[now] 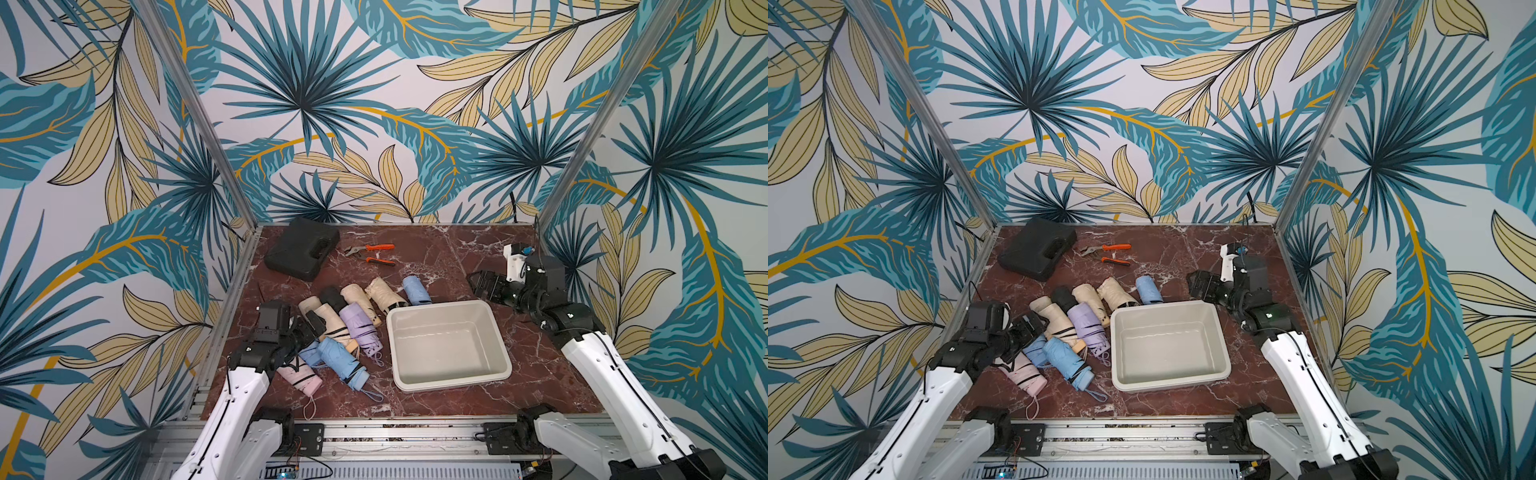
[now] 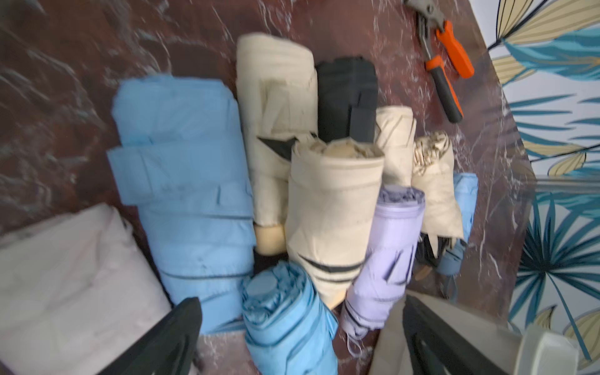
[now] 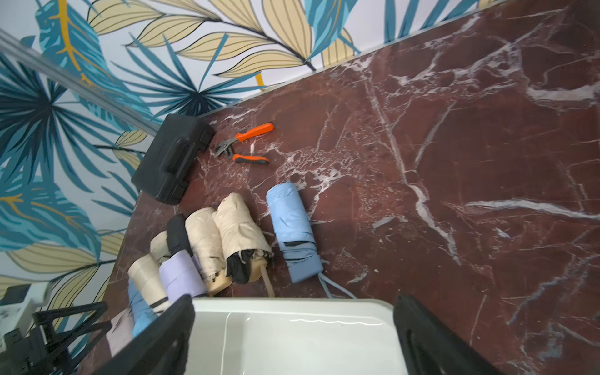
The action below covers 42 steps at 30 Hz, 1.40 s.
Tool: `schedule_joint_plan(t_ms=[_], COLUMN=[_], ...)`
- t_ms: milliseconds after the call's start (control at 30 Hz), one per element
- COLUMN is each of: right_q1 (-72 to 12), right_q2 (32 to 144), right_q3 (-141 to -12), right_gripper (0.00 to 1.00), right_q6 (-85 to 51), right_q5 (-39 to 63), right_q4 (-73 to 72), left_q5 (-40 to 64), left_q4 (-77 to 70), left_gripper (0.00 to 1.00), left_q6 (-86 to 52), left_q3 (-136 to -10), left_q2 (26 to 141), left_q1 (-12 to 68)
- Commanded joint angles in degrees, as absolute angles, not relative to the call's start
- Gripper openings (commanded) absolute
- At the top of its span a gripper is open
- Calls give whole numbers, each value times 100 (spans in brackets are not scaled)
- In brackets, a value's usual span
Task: Put the umbrella into the storage box
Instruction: Pick up the umbrella from the center of the board.
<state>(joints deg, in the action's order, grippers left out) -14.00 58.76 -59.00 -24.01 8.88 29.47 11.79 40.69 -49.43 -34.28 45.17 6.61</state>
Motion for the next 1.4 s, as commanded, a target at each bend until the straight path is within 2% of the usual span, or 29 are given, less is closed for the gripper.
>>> schedule_joint_plan(t_ms=[0, 267, 633, 800, 1267, 1367], right_q1=[-1802, -2513, -2968, -3066, -3316, -3356], right_q2=[6016, 6232, 6758, 6876, 6926, 6952], right_q3=[-6214, -6493, -6700, -6820, -6710, -6699], right_gripper=[97, 98, 98, 98, 98, 97], right_q6=[-2351, -2449, -2468, -2557, -2623, -2637], right_q5=[539, 12, -19, -116, -455, -426], right_q4=[3252, 3348, 3173, 3066, 2750, 2712], left_q5=[1186, 908, 1037, 977, 846, 902], left_q4=[4529, 4267, 2611, 2406, 2505, 2626], left_gripper=[100, 100, 100, 98, 80, 72], left_q6=[-5793, -6949, -7086, -6908, -6717, -6668], left_q3=[-3443, -2883, -2394, -2518, -2654, -2681], left_q2=[4232, 3896, 4754, 5234, 5749, 5677], left_q1=[1041, 1921, 2188, 2188, 2183, 2191])
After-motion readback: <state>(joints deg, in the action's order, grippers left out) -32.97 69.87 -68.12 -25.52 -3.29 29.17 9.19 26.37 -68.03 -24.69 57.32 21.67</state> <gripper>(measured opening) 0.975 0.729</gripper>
